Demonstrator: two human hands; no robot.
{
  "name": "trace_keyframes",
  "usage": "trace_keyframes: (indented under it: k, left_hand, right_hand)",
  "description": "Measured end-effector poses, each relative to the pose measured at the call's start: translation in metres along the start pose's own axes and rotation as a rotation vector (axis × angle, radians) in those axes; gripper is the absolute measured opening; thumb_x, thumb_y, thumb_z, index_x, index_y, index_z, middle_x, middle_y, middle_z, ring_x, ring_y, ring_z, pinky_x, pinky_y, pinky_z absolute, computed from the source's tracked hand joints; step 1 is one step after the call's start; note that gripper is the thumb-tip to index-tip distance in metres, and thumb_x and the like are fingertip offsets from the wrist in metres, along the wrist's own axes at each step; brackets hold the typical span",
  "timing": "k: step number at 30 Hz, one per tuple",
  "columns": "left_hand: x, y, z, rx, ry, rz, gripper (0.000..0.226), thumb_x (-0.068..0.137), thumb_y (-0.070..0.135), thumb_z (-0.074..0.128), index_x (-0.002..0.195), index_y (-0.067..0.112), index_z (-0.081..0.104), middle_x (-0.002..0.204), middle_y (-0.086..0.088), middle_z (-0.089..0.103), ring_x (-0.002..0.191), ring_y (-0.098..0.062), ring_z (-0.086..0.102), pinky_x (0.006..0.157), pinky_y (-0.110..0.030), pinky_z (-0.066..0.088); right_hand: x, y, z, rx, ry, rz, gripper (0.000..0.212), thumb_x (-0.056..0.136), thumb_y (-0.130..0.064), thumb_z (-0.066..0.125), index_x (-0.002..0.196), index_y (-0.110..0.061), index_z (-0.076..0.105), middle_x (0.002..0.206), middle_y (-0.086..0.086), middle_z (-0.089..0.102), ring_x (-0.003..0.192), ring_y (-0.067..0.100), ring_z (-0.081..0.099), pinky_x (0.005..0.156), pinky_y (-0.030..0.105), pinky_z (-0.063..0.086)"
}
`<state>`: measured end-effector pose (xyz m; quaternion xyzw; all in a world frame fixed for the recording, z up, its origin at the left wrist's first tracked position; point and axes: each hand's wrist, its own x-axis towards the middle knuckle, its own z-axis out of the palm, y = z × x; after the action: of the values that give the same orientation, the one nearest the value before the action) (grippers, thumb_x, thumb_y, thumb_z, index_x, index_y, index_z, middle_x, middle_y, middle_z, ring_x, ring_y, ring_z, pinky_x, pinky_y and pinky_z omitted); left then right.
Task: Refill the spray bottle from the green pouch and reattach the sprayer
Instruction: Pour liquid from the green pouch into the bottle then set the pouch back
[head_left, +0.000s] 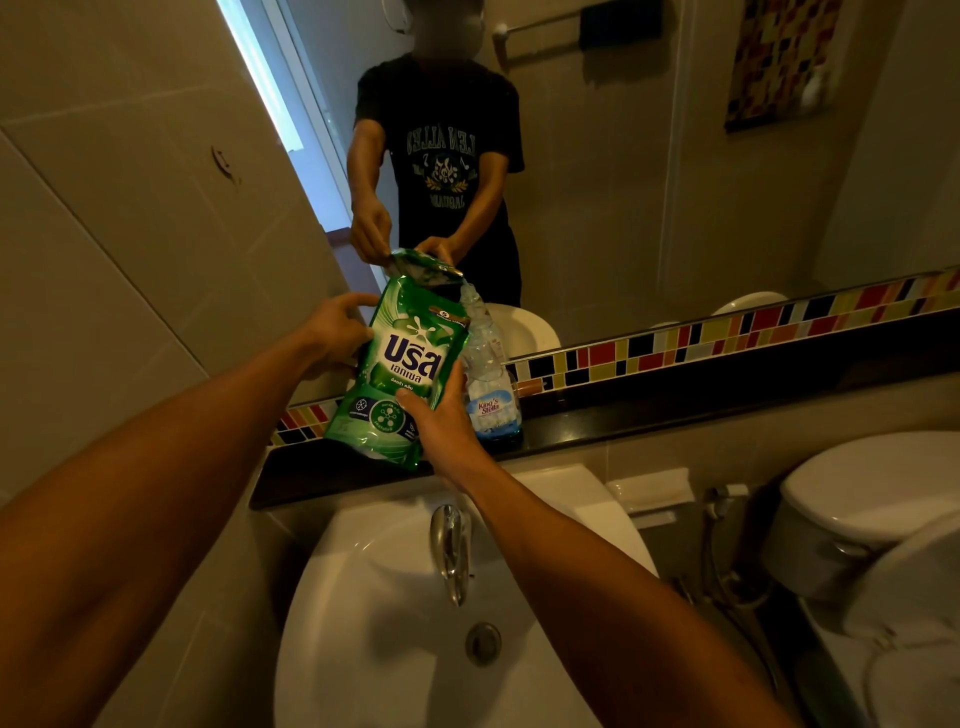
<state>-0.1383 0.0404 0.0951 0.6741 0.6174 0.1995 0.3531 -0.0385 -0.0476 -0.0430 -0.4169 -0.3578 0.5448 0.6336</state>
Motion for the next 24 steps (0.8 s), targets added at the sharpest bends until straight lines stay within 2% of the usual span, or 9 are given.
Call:
trace_keyframes:
  k: [5, 8, 12, 17, 24]
  left_hand:
    - [0.000, 0.000, -0.003, 0.019, -0.001, 0.011, 0.055, 0.100, -0.001, 0.048, 0.149, 0.025, 0.041, 0.120, -0.019, 0.060, 0.083, -0.024, 0.066, 0.056, -0.035, 0.053]
    - [0.001, 0.000, -0.005, 0.021, -0.003, 0.008, 0.056, 0.100, -0.001, 0.049, 0.148, 0.026, 0.041, 0.124, -0.022, 0.059, 0.089, -0.027, 0.065, 0.058, -0.037, 0.054]
    - [0.000, 0.000, -0.007, 0.026, -0.006, 0.005, 0.056, 0.099, -0.001, 0.049, 0.148, 0.027, 0.042, 0.125, -0.022, 0.059, 0.091, -0.028, 0.066, 0.058, -0.037, 0.055]
    - [-0.001, 0.002, -0.010, 0.037, -0.004, 0.002, 0.056, 0.099, -0.001, 0.050, 0.146, 0.029, 0.043, 0.126, -0.023, 0.059, 0.105, -0.037, 0.065, 0.062, -0.041, 0.057]
    - [-0.003, 0.005, -0.012, 0.042, 0.002, 0.010, 0.057, 0.099, -0.003, 0.049, 0.147, 0.027, 0.043, 0.127, -0.025, 0.058, 0.105, -0.038, 0.064, 0.066, -0.045, 0.058]
  right_hand:
    - [-0.001, -0.001, 0.001, 0.022, -0.015, 0.001, 0.094, 0.099, -0.010, 0.064, 0.163, -0.036, -0.001, 0.145, 0.007, 0.057, 0.111, 0.013, 0.065, 0.090, 0.039, 0.060]
    - [-0.001, -0.002, 0.002, 0.025, -0.005, 0.002, 0.095, 0.098, -0.011, 0.065, 0.163, -0.037, 0.000, 0.145, 0.007, 0.057, 0.120, 0.022, 0.064, 0.098, 0.048, 0.057]
    - [-0.001, -0.001, 0.004, 0.047, -0.012, -0.009, 0.091, 0.098, -0.008, 0.064, 0.162, -0.038, 0.005, 0.143, 0.008, 0.059, 0.117, 0.020, 0.065, 0.093, 0.044, 0.059]
    - [-0.001, -0.001, 0.009, 0.071, -0.012, 0.001, 0.092, 0.097, -0.009, 0.065, 0.160, -0.041, 0.008, 0.142, 0.007, 0.060, 0.122, 0.025, 0.065, 0.098, 0.055, 0.057]
    - [-0.001, -0.002, 0.010, 0.082, -0.011, 0.005, 0.089, 0.097, -0.010, 0.065, 0.159, -0.043, 0.010, 0.139, 0.005, 0.061, 0.119, 0.025, 0.066, 0.098, 0.059, 0.056]
